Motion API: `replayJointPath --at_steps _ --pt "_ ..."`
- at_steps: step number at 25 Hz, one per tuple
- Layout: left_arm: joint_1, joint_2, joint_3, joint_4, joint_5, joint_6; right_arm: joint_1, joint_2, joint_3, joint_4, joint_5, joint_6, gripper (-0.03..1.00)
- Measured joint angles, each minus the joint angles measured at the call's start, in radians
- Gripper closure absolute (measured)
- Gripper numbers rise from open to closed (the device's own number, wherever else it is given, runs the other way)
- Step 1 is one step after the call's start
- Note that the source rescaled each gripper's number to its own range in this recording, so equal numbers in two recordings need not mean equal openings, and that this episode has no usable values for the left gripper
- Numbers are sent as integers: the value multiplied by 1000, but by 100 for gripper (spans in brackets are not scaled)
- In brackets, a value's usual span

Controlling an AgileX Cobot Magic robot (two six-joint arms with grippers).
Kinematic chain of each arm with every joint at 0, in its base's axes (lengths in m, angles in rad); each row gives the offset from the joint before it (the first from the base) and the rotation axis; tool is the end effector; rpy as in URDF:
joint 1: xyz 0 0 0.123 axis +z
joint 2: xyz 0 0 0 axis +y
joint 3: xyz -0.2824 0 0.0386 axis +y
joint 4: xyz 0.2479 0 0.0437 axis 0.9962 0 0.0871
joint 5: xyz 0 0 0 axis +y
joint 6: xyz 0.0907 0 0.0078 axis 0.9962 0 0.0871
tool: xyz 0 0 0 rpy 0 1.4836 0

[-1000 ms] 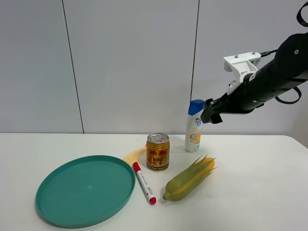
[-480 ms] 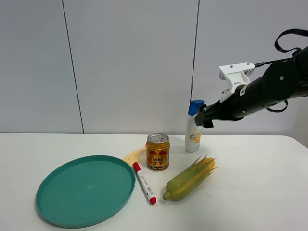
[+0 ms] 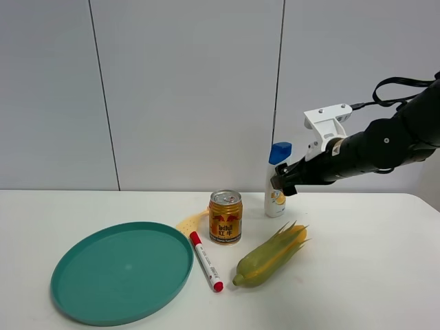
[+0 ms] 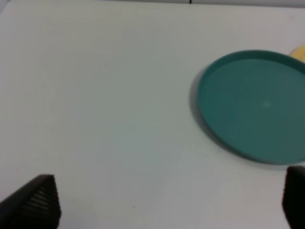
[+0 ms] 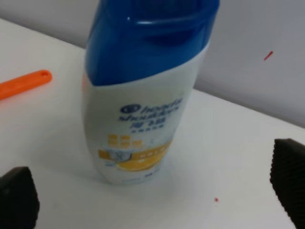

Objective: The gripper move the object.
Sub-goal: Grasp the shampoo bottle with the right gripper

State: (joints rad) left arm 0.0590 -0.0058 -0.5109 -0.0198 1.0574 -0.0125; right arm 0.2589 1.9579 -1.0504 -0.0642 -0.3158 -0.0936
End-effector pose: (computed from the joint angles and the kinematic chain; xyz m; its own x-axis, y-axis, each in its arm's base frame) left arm -0.0068 -0.0020 0.2804 -0.4362 -0.0480 -0.8986 -0.0532 0.9982 -0.0275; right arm 0.3949 0.1065 0.1573 -0.4202 -0.2706 -0.8662 -0.3416 0.9315 -0.1253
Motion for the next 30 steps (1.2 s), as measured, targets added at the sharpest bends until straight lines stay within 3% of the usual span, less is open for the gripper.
replayJointPath --at_steps 20,30 --pt "0 0 0 0 0 0 0 54 -8 -2 -172 0 -3" --pt "0 0 0 0 0 0 0 148 -147 -25 -141 0 -3"
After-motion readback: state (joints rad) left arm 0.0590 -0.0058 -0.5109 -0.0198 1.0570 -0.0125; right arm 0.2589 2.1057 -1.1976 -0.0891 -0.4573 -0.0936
